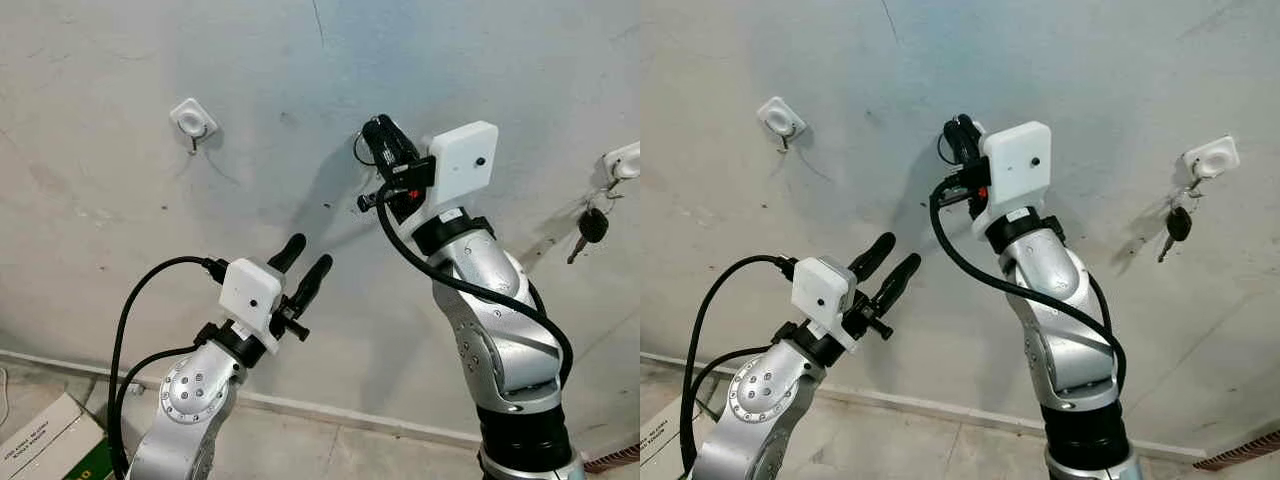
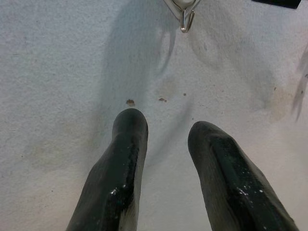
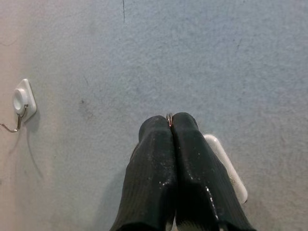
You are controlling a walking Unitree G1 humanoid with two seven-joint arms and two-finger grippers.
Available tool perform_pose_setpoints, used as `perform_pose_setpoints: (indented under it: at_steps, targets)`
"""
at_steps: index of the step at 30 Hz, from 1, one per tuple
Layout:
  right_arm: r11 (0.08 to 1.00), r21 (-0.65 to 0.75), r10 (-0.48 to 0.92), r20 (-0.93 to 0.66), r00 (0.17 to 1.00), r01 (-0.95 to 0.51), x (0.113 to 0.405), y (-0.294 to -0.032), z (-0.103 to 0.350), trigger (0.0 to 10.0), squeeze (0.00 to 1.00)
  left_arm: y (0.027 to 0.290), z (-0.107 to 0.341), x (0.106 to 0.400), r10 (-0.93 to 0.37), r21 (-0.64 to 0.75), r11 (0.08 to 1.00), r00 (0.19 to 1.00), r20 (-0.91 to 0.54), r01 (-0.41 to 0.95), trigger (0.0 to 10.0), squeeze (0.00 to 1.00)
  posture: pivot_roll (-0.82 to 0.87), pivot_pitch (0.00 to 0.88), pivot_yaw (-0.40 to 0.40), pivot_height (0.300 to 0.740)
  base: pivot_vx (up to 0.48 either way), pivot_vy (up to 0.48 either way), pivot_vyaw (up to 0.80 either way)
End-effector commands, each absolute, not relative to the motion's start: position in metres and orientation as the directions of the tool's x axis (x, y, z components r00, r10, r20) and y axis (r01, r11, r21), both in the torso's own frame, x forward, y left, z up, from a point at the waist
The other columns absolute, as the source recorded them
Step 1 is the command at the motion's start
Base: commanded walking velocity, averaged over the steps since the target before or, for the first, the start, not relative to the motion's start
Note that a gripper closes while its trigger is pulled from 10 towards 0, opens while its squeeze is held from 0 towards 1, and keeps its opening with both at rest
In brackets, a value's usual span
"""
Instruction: Hang keys on a hook
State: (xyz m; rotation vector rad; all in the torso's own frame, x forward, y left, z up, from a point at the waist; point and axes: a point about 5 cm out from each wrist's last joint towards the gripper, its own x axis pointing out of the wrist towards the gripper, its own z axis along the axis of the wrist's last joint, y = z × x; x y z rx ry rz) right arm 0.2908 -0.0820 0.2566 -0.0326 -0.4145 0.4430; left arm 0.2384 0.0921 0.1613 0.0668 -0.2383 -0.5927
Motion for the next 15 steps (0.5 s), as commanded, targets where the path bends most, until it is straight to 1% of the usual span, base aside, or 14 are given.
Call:
perform_pose_setpoints:
  at_steps: [1,5,15]
  targets:
    - [0.898,-0.115,0.436,0.37,0.82,-0.426,0.288,-0.08,0.252,10.0,0.0,0.092,0.163,0.237,-0.566,0.147,0.825,0.798,0.208,0.546,10.0,0.0,-0.05,0.075,0.003,0.74,0.0,0.0,0.0]
    - [0.897,-0.116,0.438,0.36,0.824,-0.426,0.285,-0.08,0.248,10.0,0.0,0.093,0.162,0.237,-0.563,0.144,0.826,0.801,0.205,0.545,10.0,0.0,-0.05,0.076,0.004,0.74,0.0,0.0,0.0]
    - [0.913,-0.131,0.408,0.323,0.854,-0.386,0.28,-0.093,0.234,10.0,0.0,0.093,0.162,0.238,-0.565,0.15,0.825,0.8,0.203,0.545,10.0,0.0,-0.05,0.073,0.008,0.74,0.0,0.0,0.0]
